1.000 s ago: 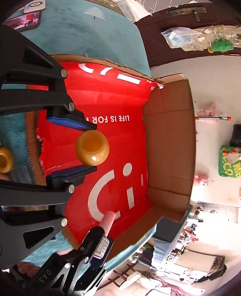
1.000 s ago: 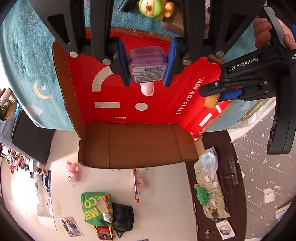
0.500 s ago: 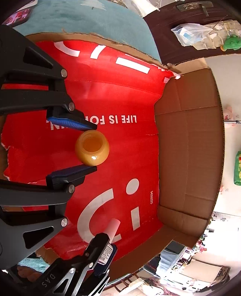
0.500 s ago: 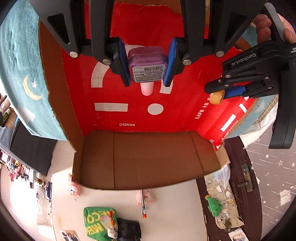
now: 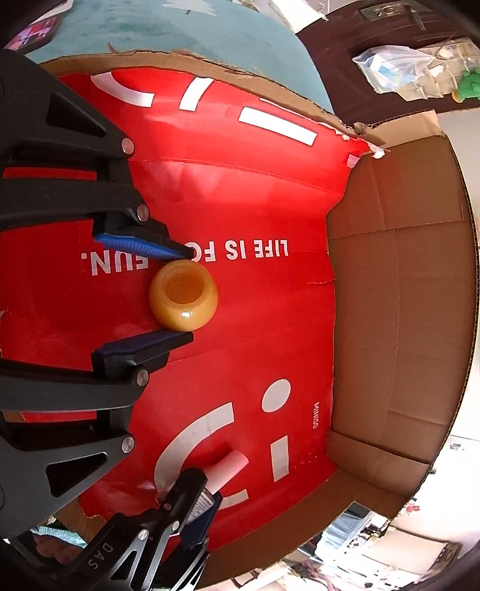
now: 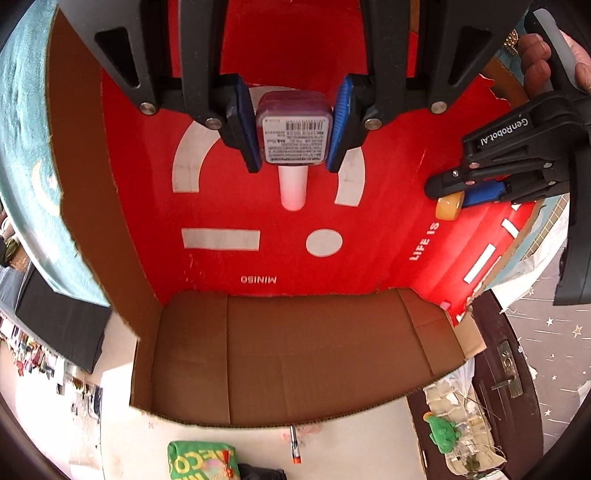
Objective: Organize rigid objects
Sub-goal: 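Carry the pink bottle with the right tool while the left tool carries the orange cup into the box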
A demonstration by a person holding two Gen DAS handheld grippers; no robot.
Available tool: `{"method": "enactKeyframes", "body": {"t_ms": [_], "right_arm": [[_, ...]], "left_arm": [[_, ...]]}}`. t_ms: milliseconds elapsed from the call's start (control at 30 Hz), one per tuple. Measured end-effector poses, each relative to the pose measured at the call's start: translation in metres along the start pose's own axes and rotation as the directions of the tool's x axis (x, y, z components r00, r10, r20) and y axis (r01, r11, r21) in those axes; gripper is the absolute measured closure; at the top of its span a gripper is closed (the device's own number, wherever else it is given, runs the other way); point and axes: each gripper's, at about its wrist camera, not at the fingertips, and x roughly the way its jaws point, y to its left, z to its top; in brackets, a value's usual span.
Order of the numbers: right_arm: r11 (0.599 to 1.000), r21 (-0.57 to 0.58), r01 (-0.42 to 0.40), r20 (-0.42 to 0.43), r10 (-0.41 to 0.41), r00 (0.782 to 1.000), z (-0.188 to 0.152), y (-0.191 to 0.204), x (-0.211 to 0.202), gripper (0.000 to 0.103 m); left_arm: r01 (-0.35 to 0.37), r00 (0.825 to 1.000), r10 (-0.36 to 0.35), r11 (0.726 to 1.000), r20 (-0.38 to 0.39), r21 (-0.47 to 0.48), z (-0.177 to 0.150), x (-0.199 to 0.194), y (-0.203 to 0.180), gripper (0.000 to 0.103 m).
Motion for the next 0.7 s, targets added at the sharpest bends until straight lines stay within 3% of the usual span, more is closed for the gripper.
{"method": "enactKeyframes", "body": {"t_ms": [67,700], "right_arm": [[1.000,0.015,-0.006,-0.030,0.007,1.000,-0.0018,-0.0031,0.0057,0.065],[1.000,0.002,0.009,-0.028,-0.009,1.000,-0.0030,-0.0003,0.0080,0.065]], "left_arm": [[-0.002,1.000,0.002,1.000,0.000,0.002,0.0002,0.0003,-0.0004,0.067],[0.011,1.000,-0.011,1.000,-0.002,-0.007,0.0012,0.0009,0.0015,0.067]]}}
